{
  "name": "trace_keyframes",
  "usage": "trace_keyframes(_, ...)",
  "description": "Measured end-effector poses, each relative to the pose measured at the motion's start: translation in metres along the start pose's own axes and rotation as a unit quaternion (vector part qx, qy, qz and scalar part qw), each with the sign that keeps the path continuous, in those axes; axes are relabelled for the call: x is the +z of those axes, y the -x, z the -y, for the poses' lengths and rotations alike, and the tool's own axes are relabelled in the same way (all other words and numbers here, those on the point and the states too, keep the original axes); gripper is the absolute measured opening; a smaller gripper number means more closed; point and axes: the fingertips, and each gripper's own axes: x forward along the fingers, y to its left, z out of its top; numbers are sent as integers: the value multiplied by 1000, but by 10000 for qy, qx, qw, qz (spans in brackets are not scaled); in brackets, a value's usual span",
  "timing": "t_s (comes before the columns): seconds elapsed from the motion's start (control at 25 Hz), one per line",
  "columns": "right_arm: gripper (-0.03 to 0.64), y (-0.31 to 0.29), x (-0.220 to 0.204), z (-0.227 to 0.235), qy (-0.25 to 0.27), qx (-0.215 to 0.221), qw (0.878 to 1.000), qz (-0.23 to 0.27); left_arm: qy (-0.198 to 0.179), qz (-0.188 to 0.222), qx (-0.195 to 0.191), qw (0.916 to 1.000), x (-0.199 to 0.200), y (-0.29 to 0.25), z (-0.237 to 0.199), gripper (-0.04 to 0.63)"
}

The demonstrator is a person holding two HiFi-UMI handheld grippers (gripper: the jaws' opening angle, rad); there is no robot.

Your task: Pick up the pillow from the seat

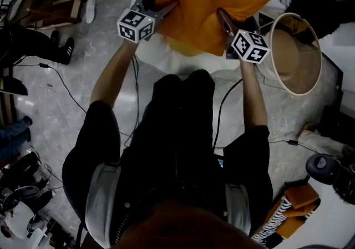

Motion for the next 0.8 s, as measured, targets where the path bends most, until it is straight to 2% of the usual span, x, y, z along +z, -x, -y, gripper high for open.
trace_keyframes(0.24,436,65,108,-48,-32,-42,10000,-16,-5,-18,-12,10000,125,44,35,276)
trace_keyframes(0.4,434,115,163,-75,-48,-100,9999,-48,12,-31,-18,10000,192,72,66,276)
trace_keyframes(0.6,434,169,207,-101,1,-82,10000,-33,22,38,35,10000,248,103,104,276)
trace_keyframes(0.8,432,193,223,-125,118,-7,9999,44,-44,168,144,9997,270,133,122,276)
